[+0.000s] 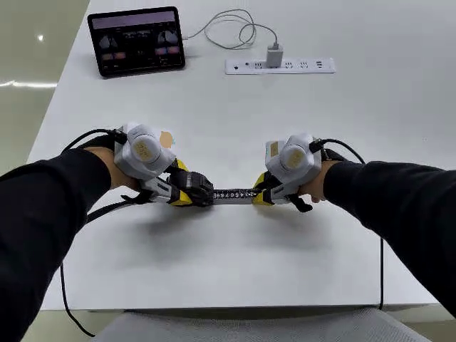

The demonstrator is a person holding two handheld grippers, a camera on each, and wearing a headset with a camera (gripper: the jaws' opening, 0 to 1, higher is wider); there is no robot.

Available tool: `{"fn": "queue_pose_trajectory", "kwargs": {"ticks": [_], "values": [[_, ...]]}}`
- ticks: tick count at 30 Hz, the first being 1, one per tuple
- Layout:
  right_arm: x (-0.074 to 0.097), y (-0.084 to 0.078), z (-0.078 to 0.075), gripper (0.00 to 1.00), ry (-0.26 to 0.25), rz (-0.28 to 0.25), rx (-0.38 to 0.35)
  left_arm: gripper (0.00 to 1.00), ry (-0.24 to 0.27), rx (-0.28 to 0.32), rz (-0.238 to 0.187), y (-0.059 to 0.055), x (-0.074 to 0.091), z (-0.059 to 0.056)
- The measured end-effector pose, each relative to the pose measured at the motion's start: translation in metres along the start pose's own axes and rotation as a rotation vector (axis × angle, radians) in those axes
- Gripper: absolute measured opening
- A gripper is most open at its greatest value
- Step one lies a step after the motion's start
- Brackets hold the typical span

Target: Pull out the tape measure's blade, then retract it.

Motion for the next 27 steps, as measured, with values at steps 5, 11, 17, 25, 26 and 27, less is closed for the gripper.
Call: {"fn": "queue_pose_trajectory", "kwargs": {"ticks": [5,11,17,25,26,27], "values": [[0.002,-0.002,0.0,0.1,0.002,0.005,-0.001,0.3,0.001,0.0,0.0,0.0,0.0,0.0],[0.004,-0.005,-0.001,0.1,0.003,0.01,-0.004,0.3,0.0,0.004,-0.001,-0.001,0.0,0.0],[0.007,-0.008,-0.002,0.1,0.003,0.014,-0.012,0.3,0.002,0.003,-0.003,-0.001,0.0,0.0],[0.011,-0.013,-0.004,0.1,0.001,0.021,-0.013,0.3,0.002,0.003,-0.001,-0.001,0.0,0.0],[0.012,-0.014,-0.005,0.1,0.0,0.022,-0.015,0.3,0.002,0.004,-0.001,-0.001,0.0,0.0],[0.013,-0.015,-0.005,0.1,0.0,0.023,-0.018,0.3,0.002,0.004,-0.001,-0.001,0.0,0.0]]}}
Point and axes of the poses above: the centre of the closed fingertips' face, and the gripper's own axes: x roughly backward along the fingers, z roughly to its left, y roughly out of its top, the point moved 4 cm from there along x, roughly backward along the fingers, and after that the axes turned 4 degrees about -x, right-handed, at the moved point
